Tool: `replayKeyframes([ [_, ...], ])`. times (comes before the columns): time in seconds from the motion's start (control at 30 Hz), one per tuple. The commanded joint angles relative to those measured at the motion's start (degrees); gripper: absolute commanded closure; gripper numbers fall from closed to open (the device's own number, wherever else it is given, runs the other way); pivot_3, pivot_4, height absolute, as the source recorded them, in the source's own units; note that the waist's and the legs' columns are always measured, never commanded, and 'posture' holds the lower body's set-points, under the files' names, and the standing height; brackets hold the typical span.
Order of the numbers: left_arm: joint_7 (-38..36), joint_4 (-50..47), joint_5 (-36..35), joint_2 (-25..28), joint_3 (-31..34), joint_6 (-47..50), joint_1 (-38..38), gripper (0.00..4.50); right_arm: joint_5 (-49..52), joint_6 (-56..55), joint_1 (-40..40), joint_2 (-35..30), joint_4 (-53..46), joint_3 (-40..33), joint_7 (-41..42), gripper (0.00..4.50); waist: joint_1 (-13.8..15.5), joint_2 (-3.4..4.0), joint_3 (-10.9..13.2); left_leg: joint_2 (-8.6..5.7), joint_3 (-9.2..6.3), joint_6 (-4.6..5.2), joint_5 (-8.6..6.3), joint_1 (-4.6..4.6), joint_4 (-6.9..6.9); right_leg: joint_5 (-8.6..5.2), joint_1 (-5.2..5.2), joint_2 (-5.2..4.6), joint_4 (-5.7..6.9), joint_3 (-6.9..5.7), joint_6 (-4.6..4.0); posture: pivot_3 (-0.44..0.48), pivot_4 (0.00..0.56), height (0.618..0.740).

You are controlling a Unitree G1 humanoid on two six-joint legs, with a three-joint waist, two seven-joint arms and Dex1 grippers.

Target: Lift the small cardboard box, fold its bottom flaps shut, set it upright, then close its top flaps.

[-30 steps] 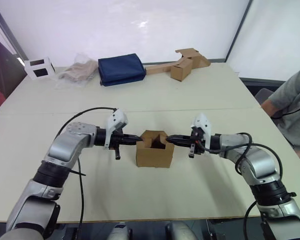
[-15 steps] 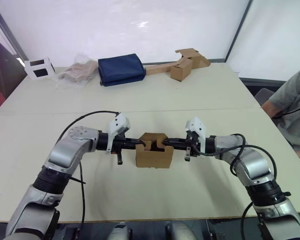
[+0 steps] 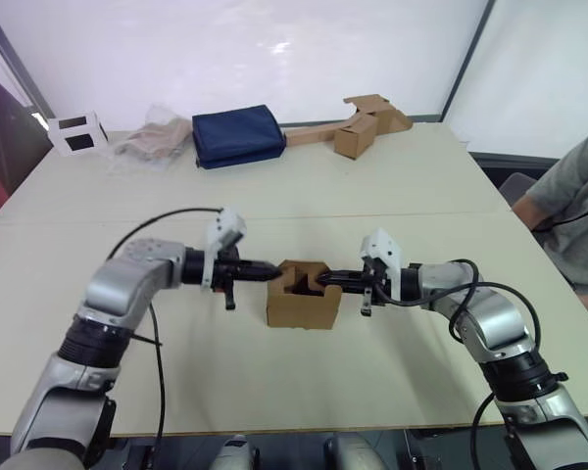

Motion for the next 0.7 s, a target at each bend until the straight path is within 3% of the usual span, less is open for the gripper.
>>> replayKeyframes([
  [0.03, 0.57, 4.78, 0.49, -0.13, 2.24, -1.91, -3.29, 4.45, 1.9, 0.31, -0.74, 0.23, -3.07, -2.03, -0.15, 4.5, -0.05, 0.0, 0.0, 0.0, 0.0, 0.0, 0.0, 0.0, 0.0, 0.0, 0.0, 0.0, 0.0, 0.01, 0.0, 0.0, 0.15, 0.74],
  [0.4, -0.14, 26.25, 8.08, -7.32, -0.85, -13.26, -6.28, 4.45, 14.13, 10.33, -1.83, -1.78, -16.44, -10.62, -3.4, 4.5, 0.03, 0.0, 0.01, -0.03, -0.02, 0.0, 0.0, -0.03, 0.0, 0.0, -0.02, -0.03, -0.01, -0.02, 0.0, 0.0, 0.15, 0.74],
  [0.57, -2.47, 25.38, 8.51, -8.1, -1.59, -12.91, -4.83, 4.45, 19.44, 15.36, 0.3, -2.76, -24.84, -10.88, -6.02, 4.5, 0.01, 0.0, 0.01, -0.02, -0.03, 0.0, 0.0, -0.05, -0.03, 0.0, -0.06, -0.01, 0.0, -0.02, 0.0, 0.0, 0.15, 0.74],
  [0.7, -2.62, 22.15, 8.27, -8.29, -1.78, -11.51, -2.71, 4.45, 19.01, 16.69, 5.19, -3.34, -30.67, -6.48, -7.79, 4.5, 0.01, -0.01, 0.01, -0.01, -0.04, 0.0, 0.0, -0.06, -0.03, 0.0, -0.06, -0.01, -0.01, -0.01, 0.0, 0.0, 0.15, 0.74],
])
